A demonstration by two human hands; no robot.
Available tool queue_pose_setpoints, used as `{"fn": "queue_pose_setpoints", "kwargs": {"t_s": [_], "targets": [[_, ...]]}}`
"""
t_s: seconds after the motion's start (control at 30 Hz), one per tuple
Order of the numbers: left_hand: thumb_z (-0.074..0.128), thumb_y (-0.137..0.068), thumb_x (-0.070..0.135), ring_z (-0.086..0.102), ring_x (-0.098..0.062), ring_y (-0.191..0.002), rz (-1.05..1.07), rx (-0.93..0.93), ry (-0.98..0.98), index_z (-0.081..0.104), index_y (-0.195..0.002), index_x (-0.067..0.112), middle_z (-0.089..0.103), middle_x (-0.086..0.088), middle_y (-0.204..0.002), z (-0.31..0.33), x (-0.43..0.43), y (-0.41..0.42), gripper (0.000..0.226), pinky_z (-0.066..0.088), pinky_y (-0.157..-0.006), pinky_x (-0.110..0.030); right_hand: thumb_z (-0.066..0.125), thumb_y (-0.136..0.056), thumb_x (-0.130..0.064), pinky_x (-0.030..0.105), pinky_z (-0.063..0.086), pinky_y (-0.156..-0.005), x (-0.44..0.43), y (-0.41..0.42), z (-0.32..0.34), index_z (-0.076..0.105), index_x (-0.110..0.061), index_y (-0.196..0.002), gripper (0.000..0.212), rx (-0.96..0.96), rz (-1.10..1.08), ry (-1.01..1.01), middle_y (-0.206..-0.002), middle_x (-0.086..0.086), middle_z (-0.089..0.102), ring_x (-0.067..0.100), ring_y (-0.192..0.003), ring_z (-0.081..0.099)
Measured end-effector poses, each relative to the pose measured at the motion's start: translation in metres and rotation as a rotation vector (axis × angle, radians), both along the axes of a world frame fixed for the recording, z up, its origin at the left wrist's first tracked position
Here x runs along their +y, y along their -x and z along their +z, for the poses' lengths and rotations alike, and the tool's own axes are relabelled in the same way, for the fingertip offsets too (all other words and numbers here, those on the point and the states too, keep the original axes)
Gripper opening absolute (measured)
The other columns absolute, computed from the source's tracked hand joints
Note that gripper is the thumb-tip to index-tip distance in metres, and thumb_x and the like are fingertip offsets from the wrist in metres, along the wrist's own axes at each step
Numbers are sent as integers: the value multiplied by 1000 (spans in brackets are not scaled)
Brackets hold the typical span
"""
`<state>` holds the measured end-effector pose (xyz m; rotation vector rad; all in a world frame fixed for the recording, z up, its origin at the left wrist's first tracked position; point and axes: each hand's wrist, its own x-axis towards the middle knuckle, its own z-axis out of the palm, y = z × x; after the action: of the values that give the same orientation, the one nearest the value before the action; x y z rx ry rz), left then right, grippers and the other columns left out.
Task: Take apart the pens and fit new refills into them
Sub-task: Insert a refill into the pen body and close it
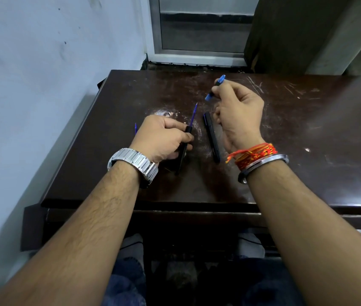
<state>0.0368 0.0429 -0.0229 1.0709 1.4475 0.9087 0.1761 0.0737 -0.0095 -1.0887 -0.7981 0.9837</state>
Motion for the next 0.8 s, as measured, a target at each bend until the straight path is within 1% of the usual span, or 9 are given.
{"fn": "queue_pose_setpoints", "kwargs": {"t_s": [0.1, 0.27, 0.4, 0.47, 0.57, 0.63, 0.7, 0.73, 0.8], "targets": [[73, -84, -5, 74, -13, -60, -19, 4, 2, 73, -84, 12, 76, -10, -82, 0, -1, -1, 17, 61, -71, -35, 66, -86, 0, 28, 31, -52, 0, 2, -2, 71, -15, -73, 20, -28, 34, -3, -73, 12, 59, 12, -54, 40], [74, -82, -3, 77, -20, -69, -17, 31, -13, 75, -81, 16, 79, -10, -83, -1, 0, 0, 19, 62, -83, -47, 68, -83, -2, 23, 38, -54, 2, 2, -7, 73, -14, -75, 15, -83, 63, 17, -62, -3, 60, 5, -49, 45], [77, -79, 2, 75, -43, -91, 12, 55, -48, 78, -73, 19, 78, -21, -93, -1, -2, 0, 19, 58, -87, -61, 66, -80, -6, 22, 37, -53, 3, 3, -13, 73, -17, -63, 21, -172, 133, 42, -56, -9, 61, 2, -47, 46], [78, -76, 6, 72, -47, -95, 28, 53, -92, 80, -71, 24, 77, -23, -94, -1, -2, -1, 19, 56, -86, -64, 67, -77, -8, 18, 35, -48, 3, 4, -17, 72, -16, -60, 19, -236, 209, 46, -48, -11, 58, 0, -42, 45], [81, -72, 9, 76, -37, -90, 37, 51, -150, 80, -67, 33, 80, -13, -89, -3, -2, 1, 25, 60, -87, -58, 76, -71, -15, 20, 37, -45, 0, 8, -21, 71, -12, -66, 7, -333, 258, 68, -47, -10, 57, 1, -40, 45], [81, -76, 5, 78, -27, -84, 26, 42, -166, 80, -66, 35, 80, -6, -83, -5, -1, 2, 31, 61, -87, -52, 84, -67, -24, 22, 37, -45, 0, 7, -22, 64, -16, -63, 22, -340, 237, 80, -50, -7, 56, 5, -42, 45], [79, -79, 2, 78, -22, -77, 21, 34, -166, 80, -64, 35, 80, -4, -77, -6, 0, 2, 36, 62, -84, -50, 84, -65, -34, 24, 36, -47, 1, 7, -20, 59, -20, -62, 29, -288, 226, 105, -55, -4, 55, 8, -45, 44], [79, -79, 2, 78, -22, -76, 23, 35, -170, 80, -64, 34, 80, -4, -76, -6, 1, 2, 35, 62, -84, -50, 80, -66, -32, 24, 36, -46, 1, 7, -19, 60, -19, -63, 24, -234, 230, 110, -58, -3, 57, 9, -46, 44], [80, -76, 4, 78, -26, -83, 32, 46, -187, 80, -67, 30, 80, -5, -81, -6, 1, 1, 27, 61, -87, -51, 72, -69, -19, 20, 35, -41, 1, 8, -18, 65, -15, -67, 9, -159, 245, 86, -60, -2, 63, 6, -43, 45]]}}
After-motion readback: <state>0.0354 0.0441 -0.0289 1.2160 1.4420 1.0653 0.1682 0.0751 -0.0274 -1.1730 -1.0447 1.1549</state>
